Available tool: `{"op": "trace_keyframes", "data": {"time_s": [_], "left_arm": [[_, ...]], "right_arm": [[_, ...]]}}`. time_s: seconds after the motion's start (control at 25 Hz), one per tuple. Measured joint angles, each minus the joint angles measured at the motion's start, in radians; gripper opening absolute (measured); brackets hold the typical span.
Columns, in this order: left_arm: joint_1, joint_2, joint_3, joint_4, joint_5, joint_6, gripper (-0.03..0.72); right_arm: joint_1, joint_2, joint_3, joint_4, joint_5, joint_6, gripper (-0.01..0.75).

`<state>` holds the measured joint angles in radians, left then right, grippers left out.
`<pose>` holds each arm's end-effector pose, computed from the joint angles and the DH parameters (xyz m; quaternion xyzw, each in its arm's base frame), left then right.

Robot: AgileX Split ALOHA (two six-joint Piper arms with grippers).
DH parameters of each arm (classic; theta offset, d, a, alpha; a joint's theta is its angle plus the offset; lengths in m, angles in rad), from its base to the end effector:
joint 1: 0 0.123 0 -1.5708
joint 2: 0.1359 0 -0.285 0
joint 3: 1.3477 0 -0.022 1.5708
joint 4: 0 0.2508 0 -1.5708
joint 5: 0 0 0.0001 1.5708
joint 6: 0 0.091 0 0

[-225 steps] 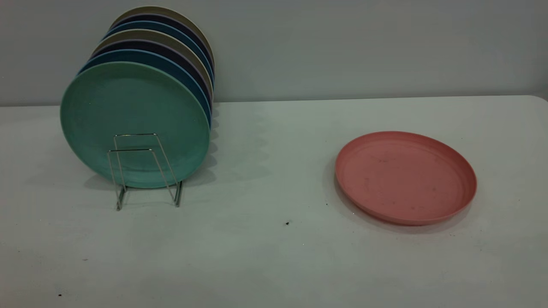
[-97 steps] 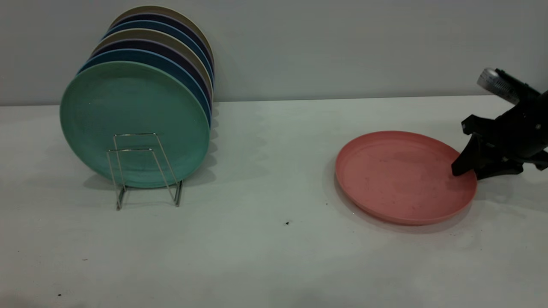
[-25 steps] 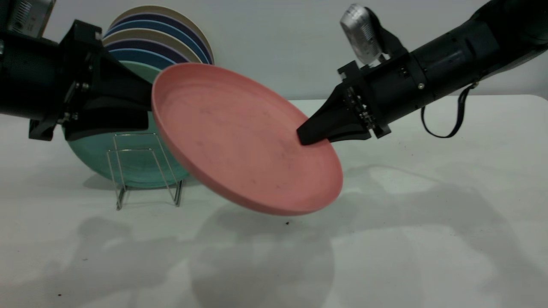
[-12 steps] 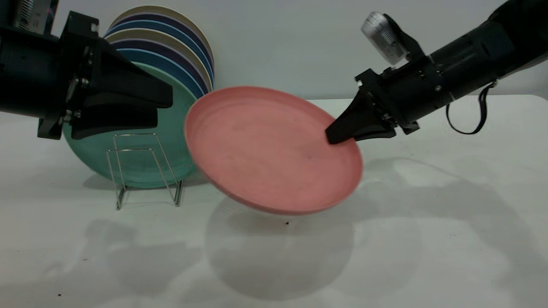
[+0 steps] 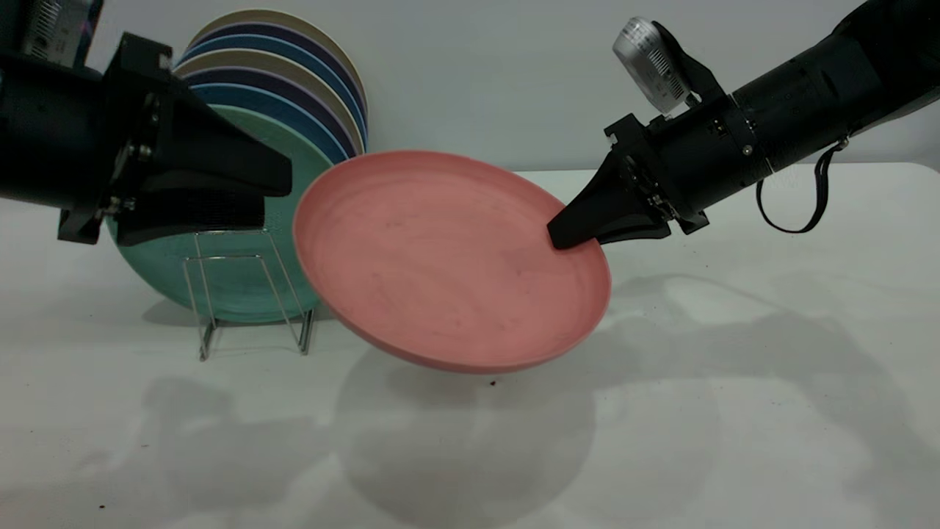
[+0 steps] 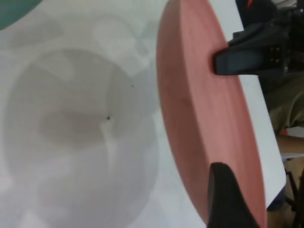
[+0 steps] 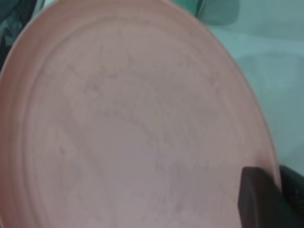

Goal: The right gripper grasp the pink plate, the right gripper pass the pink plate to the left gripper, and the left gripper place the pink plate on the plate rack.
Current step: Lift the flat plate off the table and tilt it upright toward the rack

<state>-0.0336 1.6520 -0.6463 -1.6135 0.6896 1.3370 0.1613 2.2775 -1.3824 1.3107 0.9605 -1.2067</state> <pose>0.2736 -0.0671 0.1611 -0.0001 0.8935 -0.3647 0.2620 0.4069 0.1393 0.0957 -0.1910 0.8623 0.4398 0.1631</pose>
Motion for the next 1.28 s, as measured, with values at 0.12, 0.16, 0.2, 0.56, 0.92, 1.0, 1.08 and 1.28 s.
{"op": "trace_keyframes", "data": {"time_s": [0.12, 0.16, 0.2, 0.56, 0.92, 1.0, 1.08, 1.28], "left_arm": [[0.000, 0.000, 0.000, 0.003, -0.002, 0.000, 0.402], [0.000, 0.000, 0.000, 0.003, -0.002, 0.000, 0.402], [0.000, 0.000, 0.000, 0.003, -0.003, 0.000, 0.402], [0.000, 0.000, 0.000, 0.004, -0.035, 0.000, 0.402], [0.000, 0.021, 0.000, 0.004, -0.049, 0.000, 0.402], [0.000, 0.033, 0.000, 0.005, -0.049, -0.001, 0.387], [0.000, 0.037, 0.000, 0.005, -0.049, -0.001, 0.343], [0.003, 0.040, 0.000, 0.004, -0.091, -0.008, 0.119]], "right_arm": [[0.000, 0.000, 0.000, 0.004, 0.008, 0.001, 0.017], [0.000, 0.000, 0.000, 0.005, 0.012, 0.001, 0.017], [0.000, 0.000, 0.000, 0.006, 0.016, 0.001, 0.017], [0.009, 0.000, 0.000, 0.046, 0.060, 0.001, 0.017], [0.093, 0.000, 0.000, 0.092, 0.065, -0.012, 0.017], [0.102, 0.000, 0.000, 0.097, 0.067, -0.016, 0.017], [0.107, 0.000, 0.000, 0.097, 0.067, -0.019, 0.017], [0.107, 0.000, 0.000, 0.095, 0.085, -0.026, 0.030]]}}
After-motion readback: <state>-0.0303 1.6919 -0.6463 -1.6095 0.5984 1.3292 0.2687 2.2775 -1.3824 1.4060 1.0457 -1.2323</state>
